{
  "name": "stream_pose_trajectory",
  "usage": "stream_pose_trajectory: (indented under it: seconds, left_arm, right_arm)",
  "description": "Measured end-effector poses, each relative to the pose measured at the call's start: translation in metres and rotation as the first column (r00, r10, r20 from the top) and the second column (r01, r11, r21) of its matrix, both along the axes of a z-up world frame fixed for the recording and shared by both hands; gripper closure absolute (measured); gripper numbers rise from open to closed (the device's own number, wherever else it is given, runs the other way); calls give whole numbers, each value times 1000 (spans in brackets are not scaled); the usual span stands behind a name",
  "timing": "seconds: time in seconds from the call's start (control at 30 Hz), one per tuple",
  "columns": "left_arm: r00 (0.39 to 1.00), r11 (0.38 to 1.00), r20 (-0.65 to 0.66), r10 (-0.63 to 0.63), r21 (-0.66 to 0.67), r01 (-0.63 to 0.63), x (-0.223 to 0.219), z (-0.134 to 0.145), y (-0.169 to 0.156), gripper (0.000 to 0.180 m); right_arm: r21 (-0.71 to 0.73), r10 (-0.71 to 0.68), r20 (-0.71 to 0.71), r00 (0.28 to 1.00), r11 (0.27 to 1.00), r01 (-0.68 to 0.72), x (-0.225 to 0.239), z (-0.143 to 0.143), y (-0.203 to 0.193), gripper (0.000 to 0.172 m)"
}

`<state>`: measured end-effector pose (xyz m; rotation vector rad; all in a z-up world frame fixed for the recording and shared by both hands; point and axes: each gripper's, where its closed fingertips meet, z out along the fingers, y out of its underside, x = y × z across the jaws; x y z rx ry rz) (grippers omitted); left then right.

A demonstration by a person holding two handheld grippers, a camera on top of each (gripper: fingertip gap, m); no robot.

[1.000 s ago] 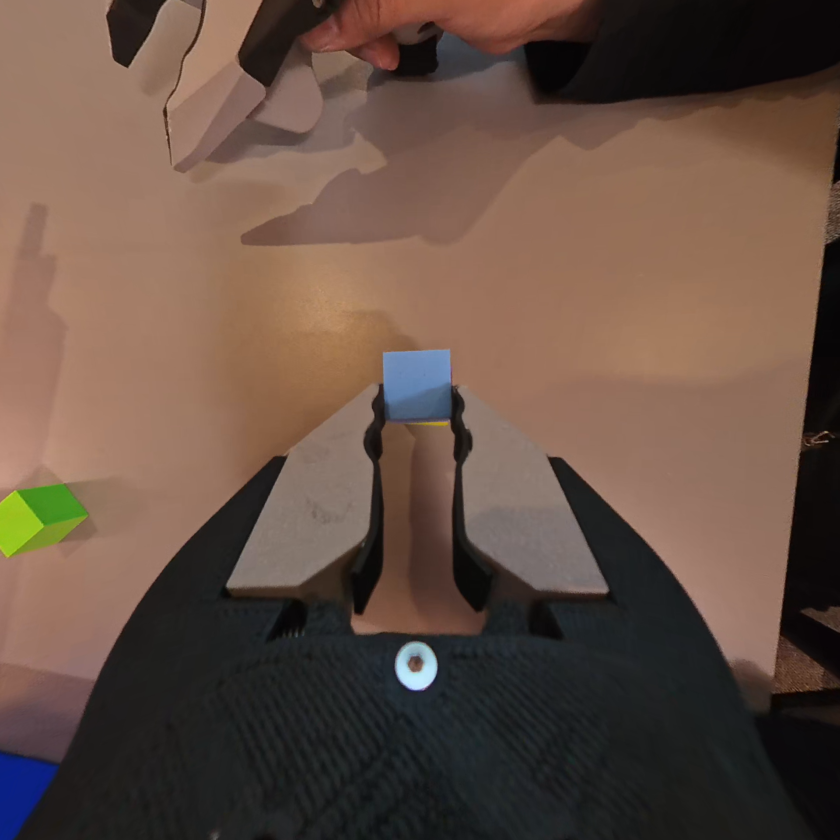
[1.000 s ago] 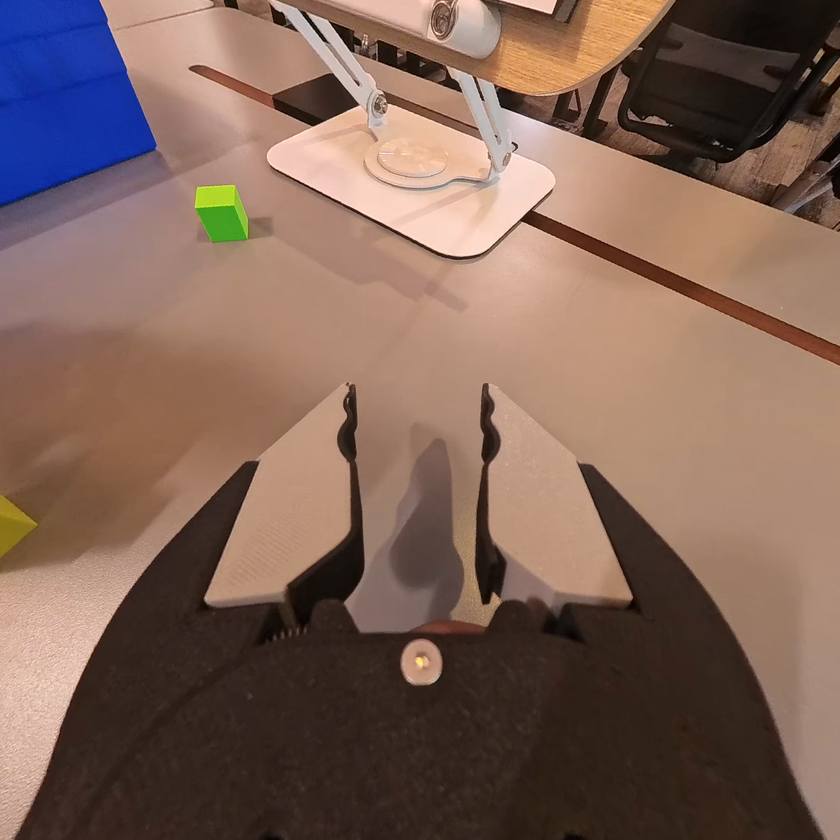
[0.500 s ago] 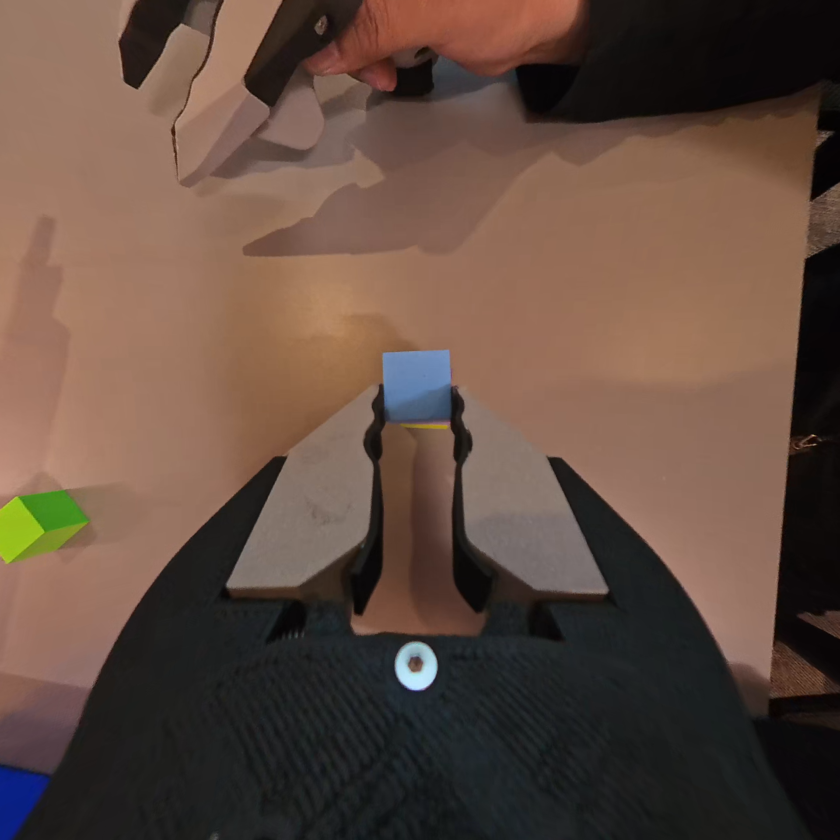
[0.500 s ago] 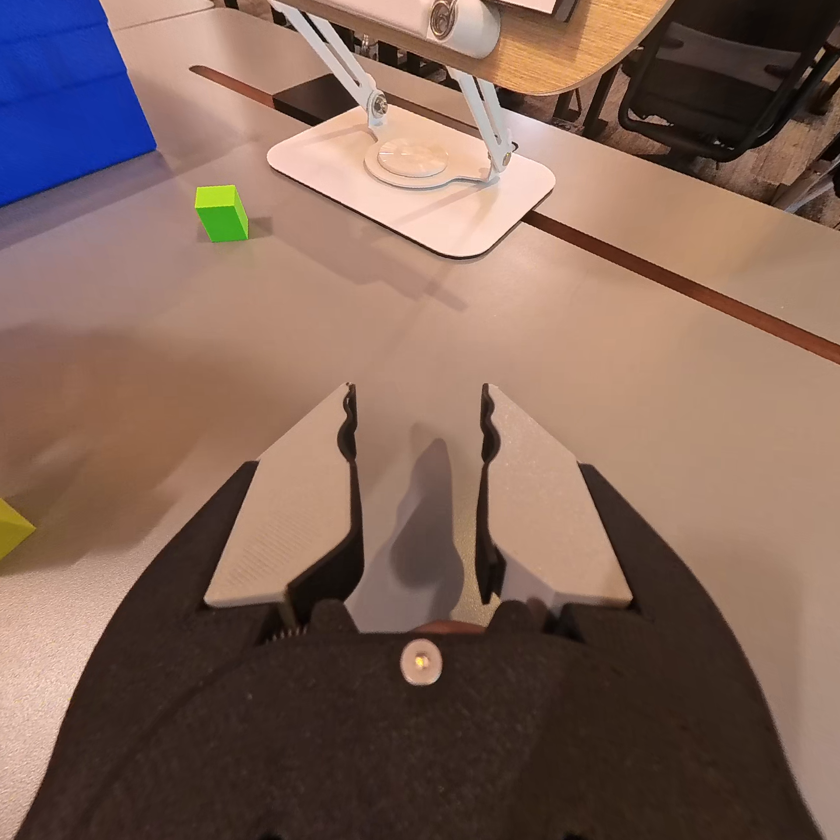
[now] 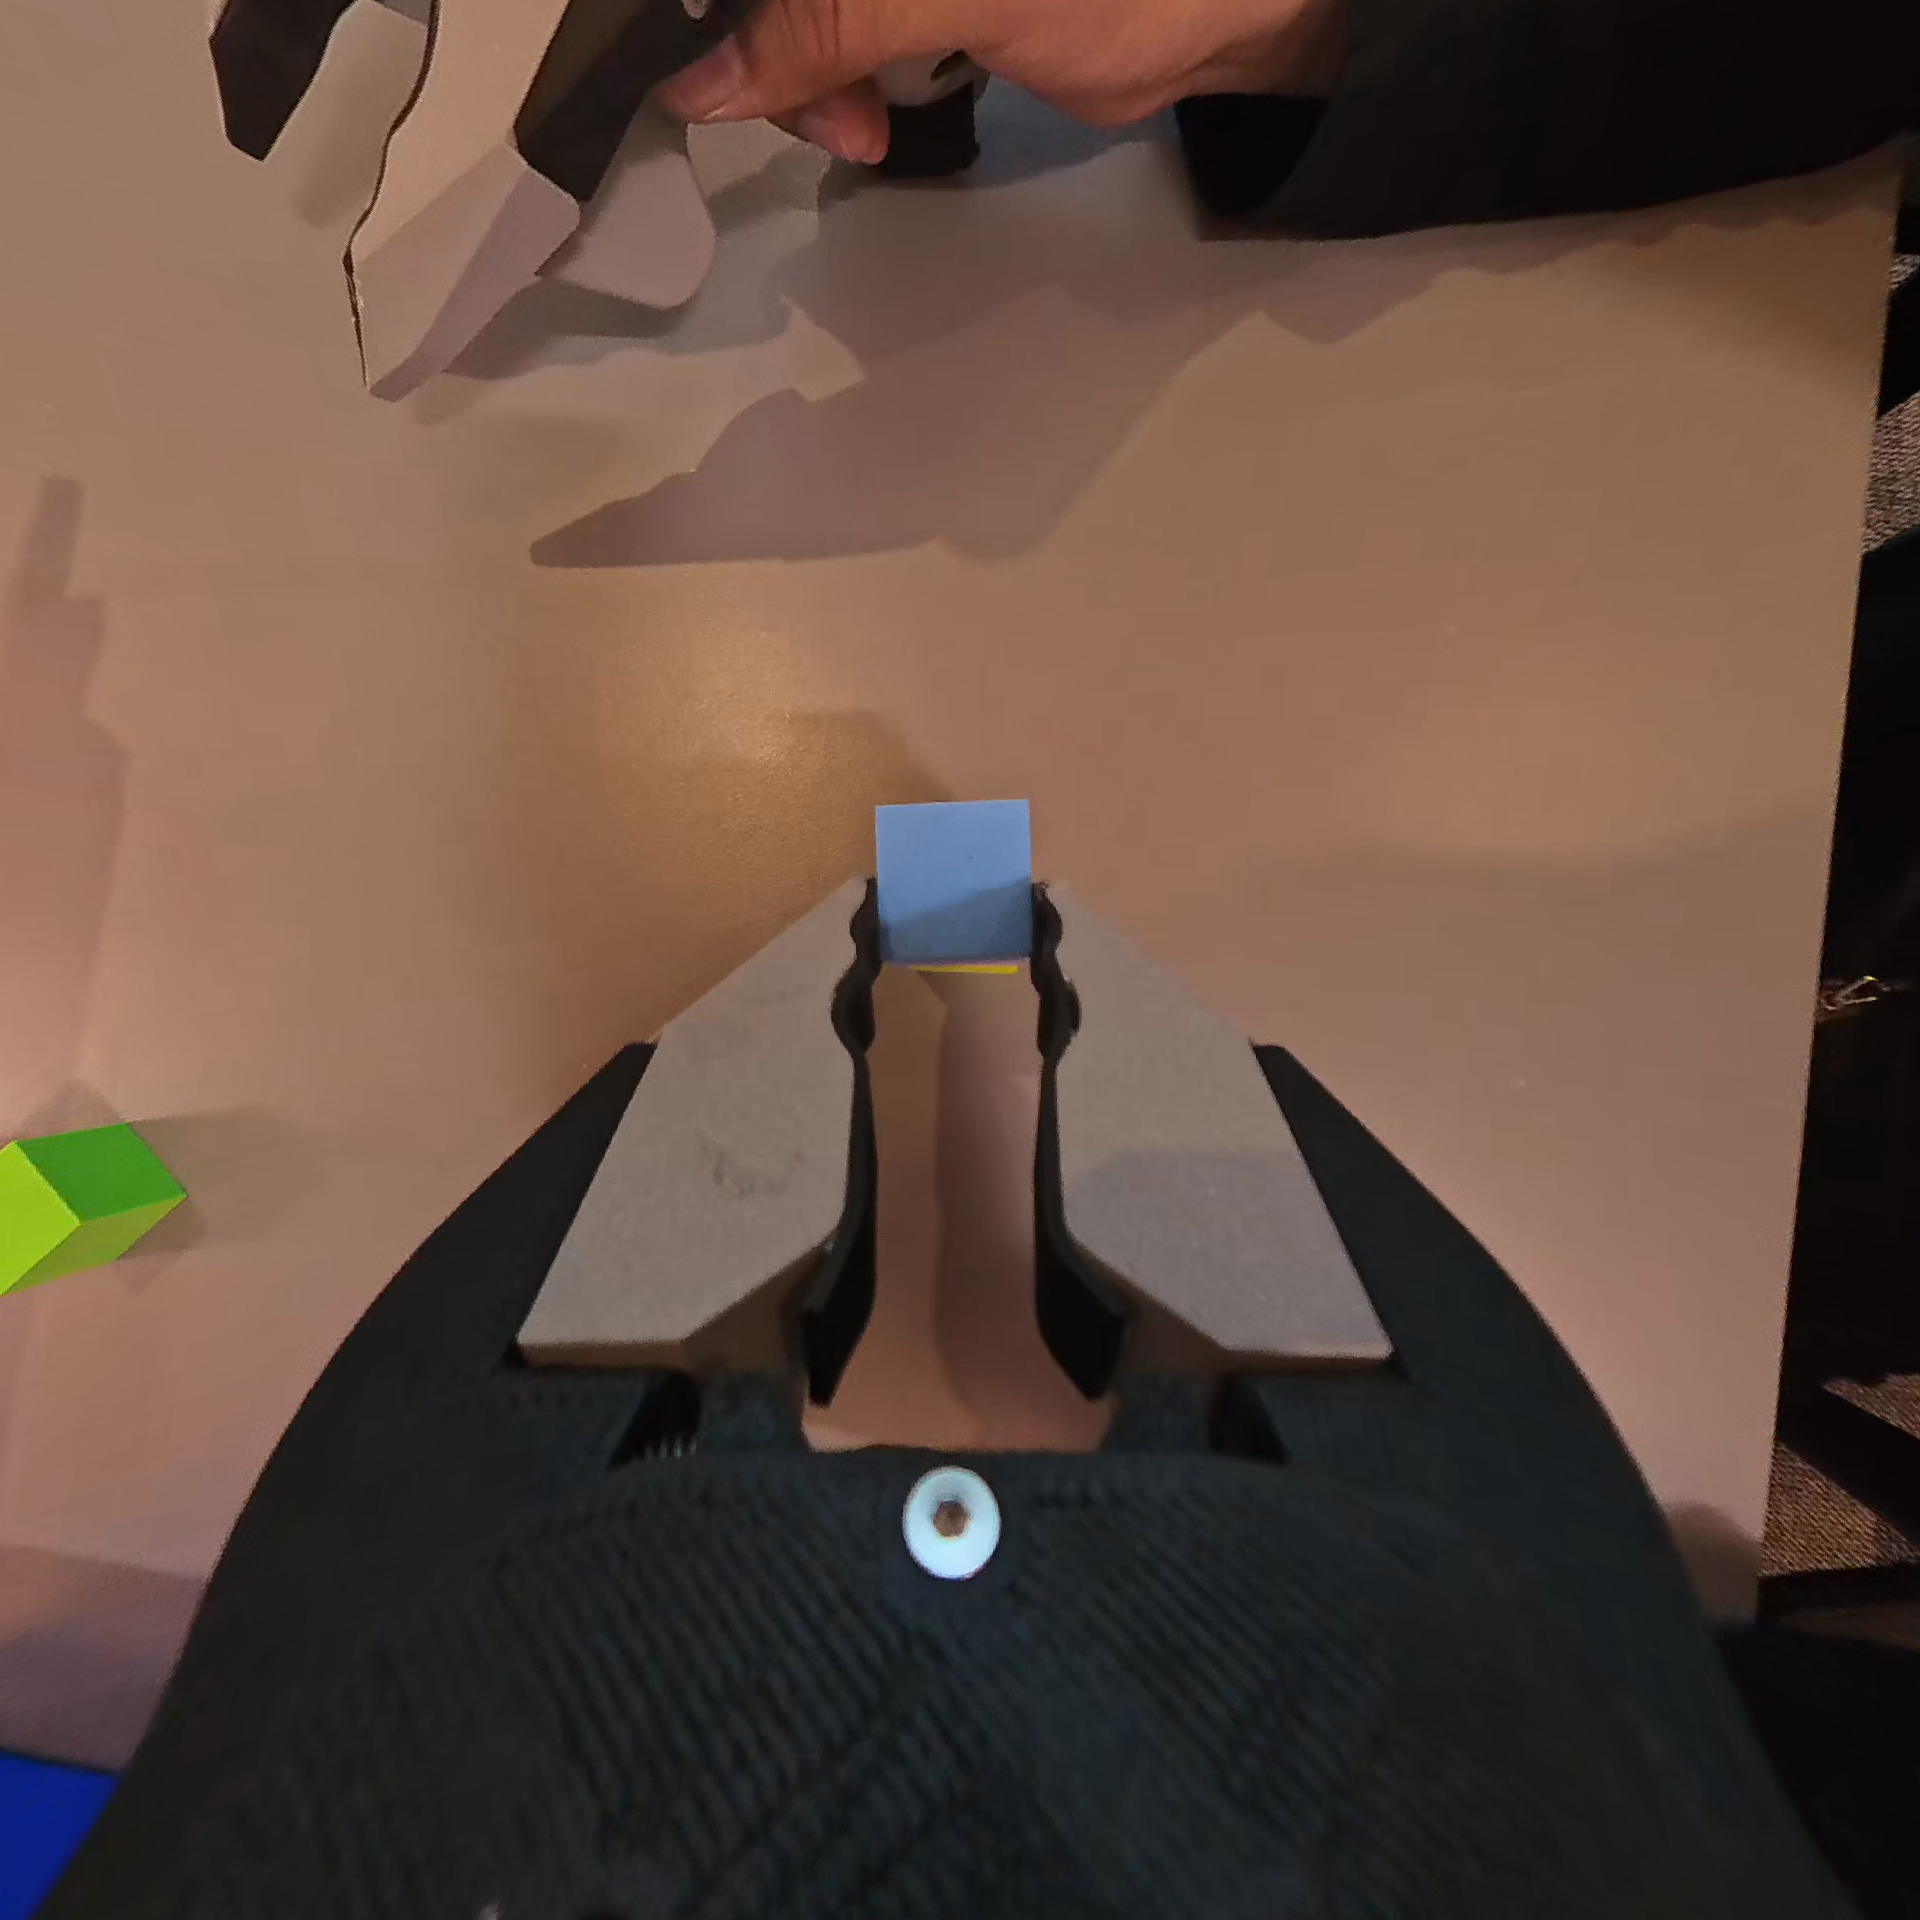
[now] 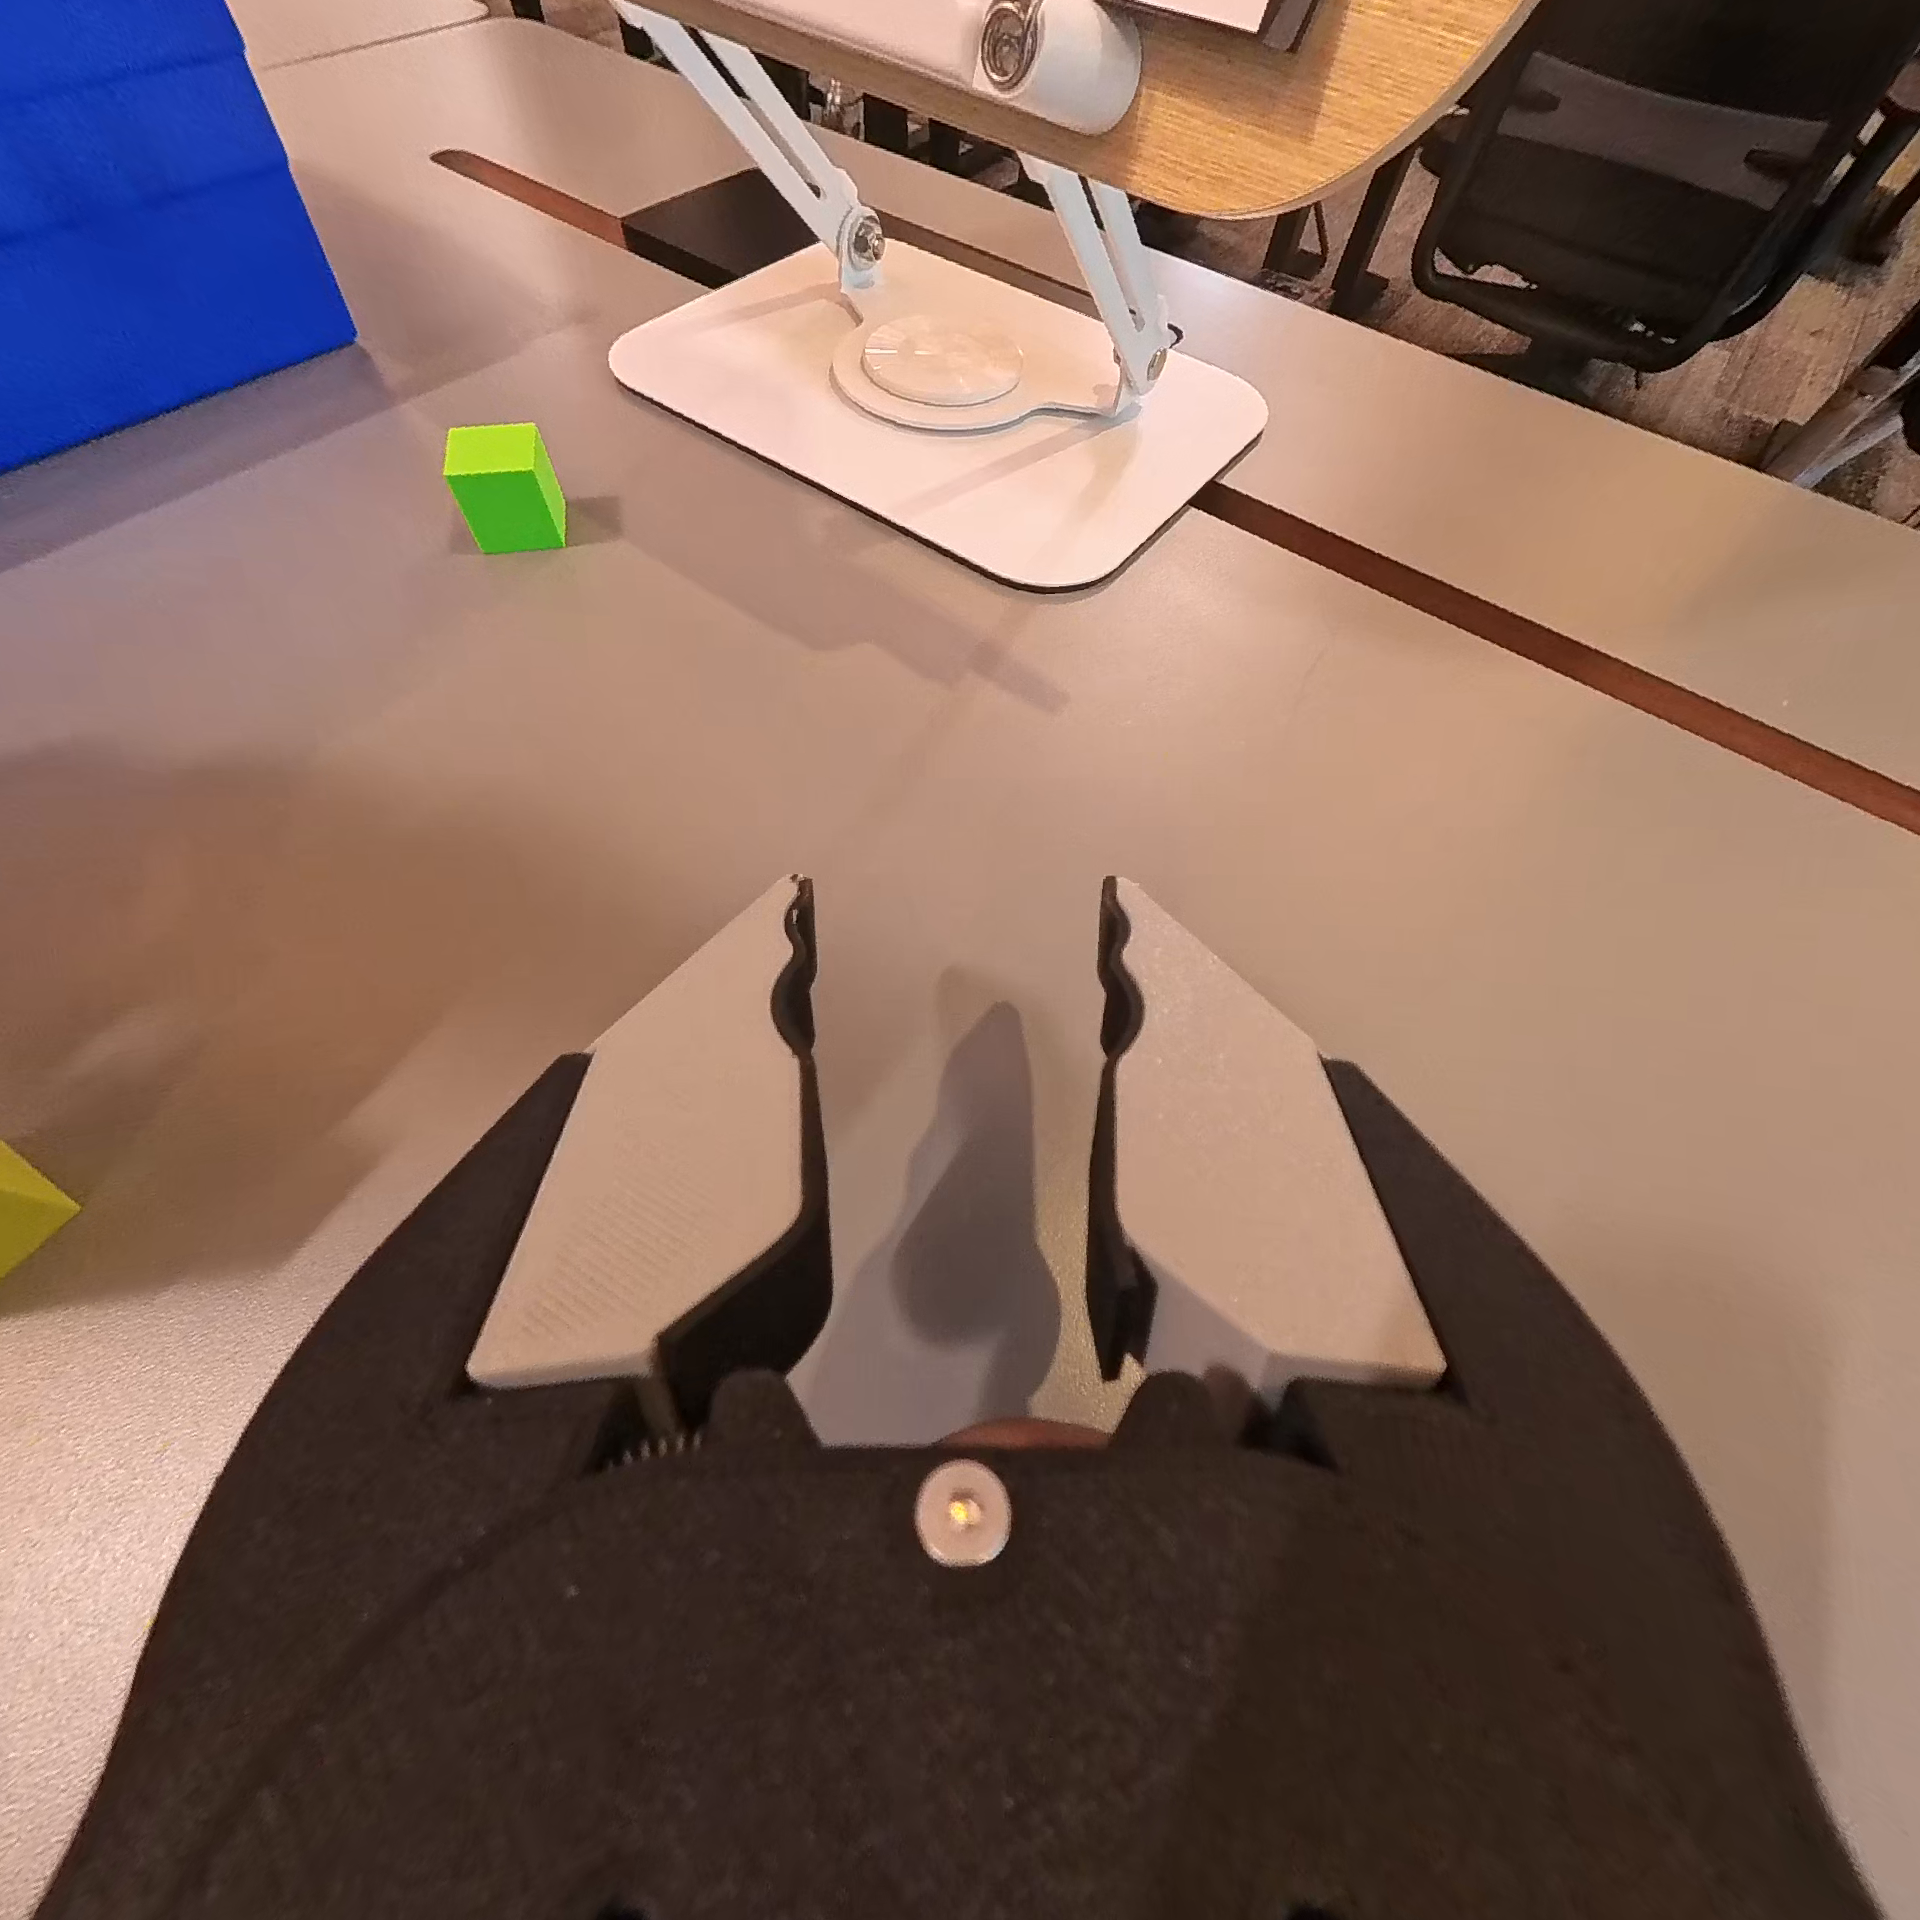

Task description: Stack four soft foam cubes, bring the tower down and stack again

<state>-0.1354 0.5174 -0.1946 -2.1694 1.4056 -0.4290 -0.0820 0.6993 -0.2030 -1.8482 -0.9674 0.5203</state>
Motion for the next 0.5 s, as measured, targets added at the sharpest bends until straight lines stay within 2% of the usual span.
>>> stream_pose_trajectory:
  seconds: [0.5]
  left_arm:
    - [1000, 1000, 18, -6, 7, 6, 1, 2, 0, 155]
  right_arm:
    - [0, 0, 0, 1000, 1000, 0, 0, 0, 0, 120]
